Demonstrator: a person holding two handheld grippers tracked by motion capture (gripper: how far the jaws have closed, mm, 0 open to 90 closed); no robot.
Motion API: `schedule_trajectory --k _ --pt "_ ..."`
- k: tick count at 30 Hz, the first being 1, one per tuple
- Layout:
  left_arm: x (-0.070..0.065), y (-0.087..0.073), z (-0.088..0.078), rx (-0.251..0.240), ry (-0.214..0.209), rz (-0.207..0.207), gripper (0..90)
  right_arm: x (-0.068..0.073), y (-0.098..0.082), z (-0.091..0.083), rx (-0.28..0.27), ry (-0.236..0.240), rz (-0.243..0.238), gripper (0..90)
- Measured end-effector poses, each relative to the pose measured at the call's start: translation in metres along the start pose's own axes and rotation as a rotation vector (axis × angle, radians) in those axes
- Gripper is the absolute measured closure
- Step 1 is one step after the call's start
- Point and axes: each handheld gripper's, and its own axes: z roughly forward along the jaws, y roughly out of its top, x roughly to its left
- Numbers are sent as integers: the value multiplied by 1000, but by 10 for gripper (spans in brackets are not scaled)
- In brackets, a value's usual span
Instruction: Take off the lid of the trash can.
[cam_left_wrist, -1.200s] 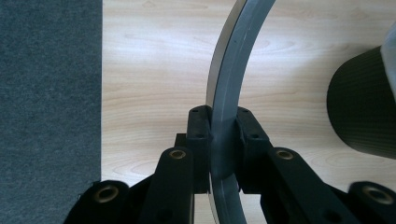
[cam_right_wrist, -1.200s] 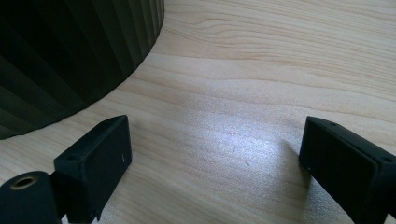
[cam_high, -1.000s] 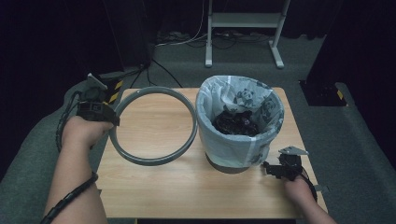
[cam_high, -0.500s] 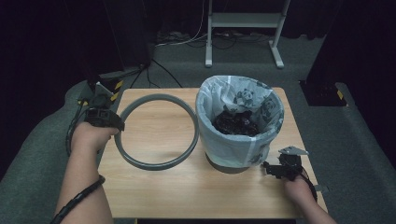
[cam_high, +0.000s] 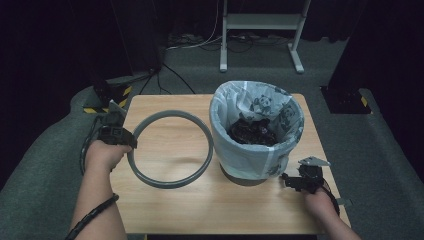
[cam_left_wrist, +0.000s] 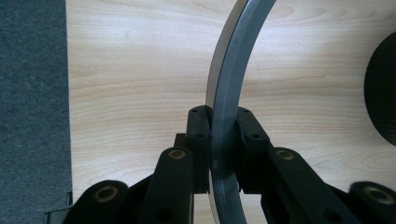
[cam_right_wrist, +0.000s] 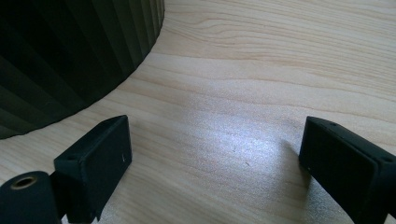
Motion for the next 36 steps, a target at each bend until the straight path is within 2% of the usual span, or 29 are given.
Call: schedule_trajectory --k 6,14,20,30,36 --pt "1 -3 18 22 -8 -5 779 0 0 0 4 0 -1 91" --pt "2 -10 38 43 -19 10 779 0 0 0 3 0 0 92" --pt "7 -14 51 57 -6 -12 778 0 0 0 3 0 -1 91" --pt "5 -25 81 89 42 24 776 0 0 0 2 0 0 91" --pt "2 -30 98 100 33 32 776 0 0 0 2 1 0 92"
